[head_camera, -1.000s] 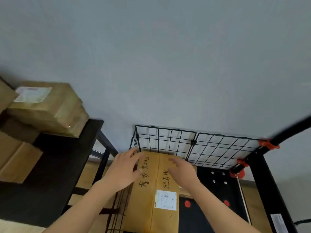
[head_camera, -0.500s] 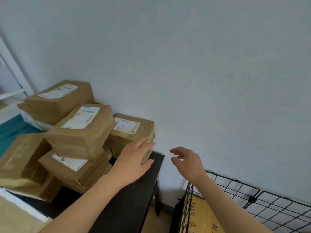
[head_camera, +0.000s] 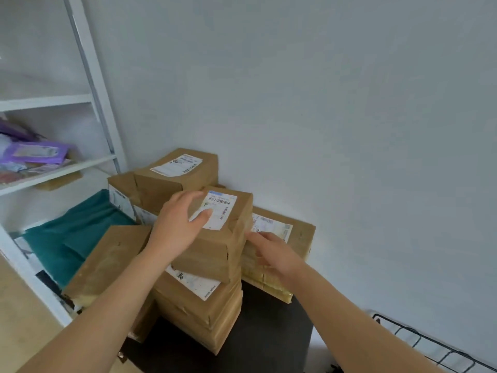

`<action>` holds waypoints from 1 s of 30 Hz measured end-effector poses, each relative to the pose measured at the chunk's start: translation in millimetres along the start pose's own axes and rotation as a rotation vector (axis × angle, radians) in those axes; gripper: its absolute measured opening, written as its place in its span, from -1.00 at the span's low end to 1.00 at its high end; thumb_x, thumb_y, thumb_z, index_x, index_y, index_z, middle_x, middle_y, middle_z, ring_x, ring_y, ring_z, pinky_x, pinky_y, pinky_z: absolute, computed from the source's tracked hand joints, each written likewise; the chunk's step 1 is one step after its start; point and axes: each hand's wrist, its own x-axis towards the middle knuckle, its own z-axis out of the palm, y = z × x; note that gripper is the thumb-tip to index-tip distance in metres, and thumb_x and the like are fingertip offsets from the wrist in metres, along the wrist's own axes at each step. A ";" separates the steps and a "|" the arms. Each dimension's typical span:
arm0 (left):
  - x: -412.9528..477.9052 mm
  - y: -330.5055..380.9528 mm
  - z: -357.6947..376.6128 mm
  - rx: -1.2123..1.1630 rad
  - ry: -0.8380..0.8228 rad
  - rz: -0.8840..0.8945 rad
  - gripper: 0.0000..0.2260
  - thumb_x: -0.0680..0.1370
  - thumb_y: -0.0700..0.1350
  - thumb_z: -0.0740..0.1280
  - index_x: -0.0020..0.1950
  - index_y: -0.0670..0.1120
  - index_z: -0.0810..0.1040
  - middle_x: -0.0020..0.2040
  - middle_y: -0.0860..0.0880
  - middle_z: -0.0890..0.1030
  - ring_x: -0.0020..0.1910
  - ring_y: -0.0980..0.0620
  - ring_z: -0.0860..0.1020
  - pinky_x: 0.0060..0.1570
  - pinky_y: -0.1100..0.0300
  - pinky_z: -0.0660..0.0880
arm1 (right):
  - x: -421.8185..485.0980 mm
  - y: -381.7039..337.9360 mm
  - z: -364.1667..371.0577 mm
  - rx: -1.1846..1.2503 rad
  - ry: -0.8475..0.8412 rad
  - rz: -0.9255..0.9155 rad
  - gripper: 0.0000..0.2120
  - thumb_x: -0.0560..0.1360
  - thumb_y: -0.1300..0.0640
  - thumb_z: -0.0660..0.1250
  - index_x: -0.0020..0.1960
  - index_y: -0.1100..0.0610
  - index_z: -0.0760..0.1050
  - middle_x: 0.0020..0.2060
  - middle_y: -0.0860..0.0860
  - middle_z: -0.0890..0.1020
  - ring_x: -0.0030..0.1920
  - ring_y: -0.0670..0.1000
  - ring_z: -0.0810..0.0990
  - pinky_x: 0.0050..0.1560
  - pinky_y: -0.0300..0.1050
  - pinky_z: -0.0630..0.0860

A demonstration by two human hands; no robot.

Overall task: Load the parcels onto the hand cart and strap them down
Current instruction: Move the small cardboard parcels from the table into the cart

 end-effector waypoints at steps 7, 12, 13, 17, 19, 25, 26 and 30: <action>6.3 -25.4 1.9 -0.180 -0.084 -0.203 -0.58 0.56 0.09 0.24 0.39 0.00 0.38 0.39 -0.02 0.36 0.34 0.00 0.37 0.26 0.07 0.34 | 11.5 -16.5 35.9 0.336 -0.082 0.209 -0.18 0.29 -0.36 0.40 0.40 0.02 0.31 0.30 0.12 0.45 0.23 0.15 0.47 -0.06 -0.06 0.50; 5.8 -20.4 3.4 -0.187 -0.069 -0.165 -0.65 0.56 0.04 0.27 0.34 0.01 0.43 0.35 0.00 0.39 0.28 0.03 0.41 0.21 0.09 0.37 | 23.1 -16.9 45.1 0.410 0.078 0.214 -0.38 0.33 -0.17 0.44 0.28 0.08 0.40 0.17 0.11 0.51 0.16 0.13 0.50 0.20 0.03 0.48; 4.4 -18.2 3.1 -0.197 -0.055 -0.149 -0.66 0.56 0.02 0.28 0.33 0.00 0.44 0.34 0.01 0.40 0.26 0.05 0.41 0.21 0.11 0.37 | 22.8 -16.7 45.6 0.483 0.100 0.229 -0.43 0.30 -0.12 0.47 0.22 0.09 0.44 0.13 0.12 0.53 0.13 0.13 0.52 0.18 0.04 0.50; 1.0 -5.1 0.7 -0.290 0.019 -0.071 -0.68 0.55 -0.03 0.31 0.30 0.02 0.47 0.29 0.08 0.42 0.27 0.11 0.39 0.21 0.17 0.34 | 14.0 -14.8 39.0 0.687 0.118 0.213 -0.56 0.28 -0.06 0.47 0.09 0.09 0.52 0.05 0.16 0.58 0.05 0.15 0.58 0.10 0.05 0.57; 2.0 6.4 -1.2 -0.417 0.053 -0.071 -0.69 0.54 -0.04 0.33 0.29 0.04 0.47 0.25 0.13 0.44 0.23 0.17 0.39 0.14 0.22 0.33 | 5.6 -14.4 27.2 0.732 0.112 0.161 -0.62 0.33 -0.03 0.44 0.09 0.09 0.52 0.01 0.16 0.57 0.01 0.13 0.58 0.01 0.00 0.58; 9.3 41.3 12.7 -0.959 -0.115 -0.344 -0.61 0.51 -0.03 0.36 0.33 -0.01 0.44 0.11 0.06 0.56 0.00 0.14 0.53 -0.15 0.23 0.44 | -10.5 1.2 -22.3 0.814 0.121 0.023 -0.40 0.16 -0.04 0.45 0.20 0.07 0.54 0.13 0.10 0.61 0.15 0.13 0.55 0.14 0.04 0.50; 8.8 46.6 20.2 -0.983 -0.191 -0.373 -0.58 0.50 -0.01 0.36 0.34 -0.03 0.42 0.10 0.04 0.57 -0.01 0.12 0.55 -0.16 0.19 0.46 | -14.1 6.6 -30.6 0.806 0.130 0.022 -0.34 0.13 -0.03 0.44 0.23 0.06 0.52 0.17 0.10 0.60 0.20 0.13 0.53 0.10 0.03 0.52; 1.7 67.8 60.6 -0.982 -0.434 -0.369 -0.55 0.50 0.02 0.37 0.36 0.02 0.37 0.07 0.06 0.62 0.00 0.06 0.60 -0.10 0.11 0.51 | -34.8 34.6 -69.2 0.756 0.145 0.016 -0.58 0.32 0.06 0.29 0.16 0.10 0.55 0.01 0.10 0.62 -0.02 0.14 0.57 -0.15 -0.08 0.48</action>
